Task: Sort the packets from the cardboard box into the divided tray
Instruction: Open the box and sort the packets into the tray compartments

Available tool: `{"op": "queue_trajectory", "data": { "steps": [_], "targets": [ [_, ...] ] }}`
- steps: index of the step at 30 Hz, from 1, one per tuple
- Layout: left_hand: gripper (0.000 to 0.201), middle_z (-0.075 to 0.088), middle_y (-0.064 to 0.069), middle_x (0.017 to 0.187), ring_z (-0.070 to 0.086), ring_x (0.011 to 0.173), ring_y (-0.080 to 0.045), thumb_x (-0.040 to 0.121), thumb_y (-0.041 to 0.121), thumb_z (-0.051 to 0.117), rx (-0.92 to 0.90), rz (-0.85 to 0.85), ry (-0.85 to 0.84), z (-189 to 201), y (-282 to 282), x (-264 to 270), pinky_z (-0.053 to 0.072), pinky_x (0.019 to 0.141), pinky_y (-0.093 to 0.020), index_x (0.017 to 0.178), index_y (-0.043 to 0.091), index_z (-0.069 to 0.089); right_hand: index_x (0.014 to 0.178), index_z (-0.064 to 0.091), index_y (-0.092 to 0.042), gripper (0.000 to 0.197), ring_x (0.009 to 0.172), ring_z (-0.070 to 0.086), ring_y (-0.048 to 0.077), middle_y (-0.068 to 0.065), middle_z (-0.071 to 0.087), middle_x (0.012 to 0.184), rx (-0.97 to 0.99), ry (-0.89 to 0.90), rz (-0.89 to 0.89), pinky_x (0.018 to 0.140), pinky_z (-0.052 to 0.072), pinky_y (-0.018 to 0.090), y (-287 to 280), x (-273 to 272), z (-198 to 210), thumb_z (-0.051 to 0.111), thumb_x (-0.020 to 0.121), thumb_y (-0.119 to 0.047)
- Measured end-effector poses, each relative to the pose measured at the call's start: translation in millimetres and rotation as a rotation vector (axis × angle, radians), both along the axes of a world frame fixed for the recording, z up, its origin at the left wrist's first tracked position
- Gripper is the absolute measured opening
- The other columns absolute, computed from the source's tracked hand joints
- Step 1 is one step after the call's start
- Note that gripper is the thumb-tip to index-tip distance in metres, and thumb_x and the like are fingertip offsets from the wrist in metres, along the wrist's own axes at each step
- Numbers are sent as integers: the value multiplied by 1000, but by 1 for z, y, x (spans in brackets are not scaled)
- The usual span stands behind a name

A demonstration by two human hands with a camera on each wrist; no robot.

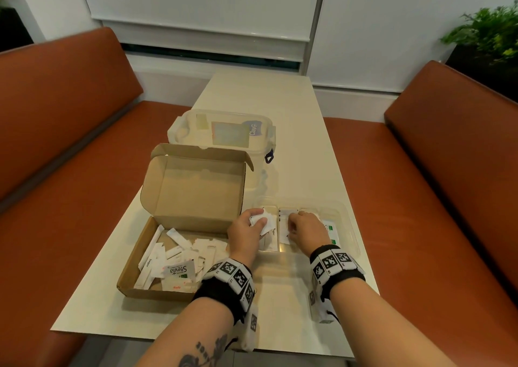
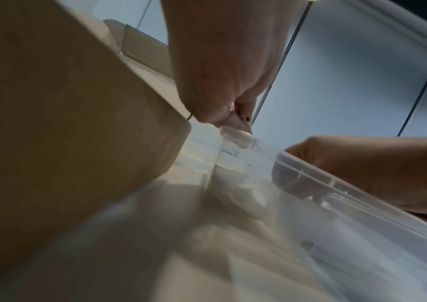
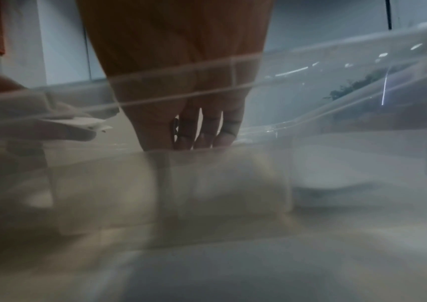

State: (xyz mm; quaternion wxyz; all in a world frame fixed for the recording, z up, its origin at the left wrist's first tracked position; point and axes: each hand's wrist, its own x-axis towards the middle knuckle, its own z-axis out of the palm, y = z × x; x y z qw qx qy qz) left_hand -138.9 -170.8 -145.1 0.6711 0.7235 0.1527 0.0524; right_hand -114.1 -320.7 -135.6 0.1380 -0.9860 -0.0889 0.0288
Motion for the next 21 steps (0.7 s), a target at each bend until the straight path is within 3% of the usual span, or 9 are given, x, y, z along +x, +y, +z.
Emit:
{"op": "queue_trajectory", "data": {
  "steps": [3, 6, 8, 11, 16, 19, 21],
  "targets": [
    [17, 64, -11, 97, 59, 86, -26, 87, 10, 65, 28, -4, -10, 1, 0, 0, 54, 85, -46, 96, 24, 68, 94, 60, -10, 12, 93, 55, 24, 7, 58, 99, -5, 10, -16, 76, 46, 31, 2, 1, -1, 52, 86, -7],
    [17, 64, -6, 93, 60, 88, -24, 87, 11, 65, 68, -16, -25, 0, 1, 0, 54, 84, -41, 100, 20, 69, 94, 60, -10, 10, 92, 55, 24, 7, 56, 100, 4, 11, -31, 73, 44, 29, 2, 2, -2, 55, 86, -9],
    [16, 56, 2, 81, 54, 74, -13, 87, 12, 65, 79, -16, -36, -1, 1, 0, 54, 73, -31, 98, 22, 68, 93, 59, -11, 9, 91, 55, 24, 7, 56, 100, 3, 13, -35, 73, 44, 29, 2, 3, -3, 55, 86, -10],
    [15, 56, 2, 81, 53, 66, -9, 87, 11, 65, 51, -19, -31, -2, 1, 0, 50, 56, -17, 95, 24, 66, 90, 61, -12, 8, 87, 55, 22, 5, 58, 92, 94, -25, -73, 71, 43, 29, 2, 2, -3, 61, 85, -18],
    [11, 60, -8, 94, 61, 89, -23, 89, 9, 63, -130, -35, 5, -1, 0, 4, 58, 69, -30, 94, 18, 66, 77, 62, -18, 24, 68, 54, 13, -4, 60, 70, 555, -29, -130, 63, 43, 26, 14, -4, 7, 64, 84, -41],
    [12, 60, -6, 88, 61, 84, -19, 93, 16, 57, -242, -52, 31, 4, -2, 6, 59, 68, -30, 88, 18, 68, 83, 61, -24, 22, 68, 54, 8, -6, 62, 76, 629, 41, -116, 65, 45, 22, 20, -8, 10, 76, 74, -37],
    [20, 63, -8, 91, 62, 88, -23, 95, 19, 54, -309, -57, 90, 8, -2, 10, 58, 76, -40, 82, 19, 70, 90, 62, -25, 25, 66, 51, 6, -7, 60, 77, 649, 41, -136, 62, 42, 17, 18, -9, 10, 78, 72, -32]
  ]
}}
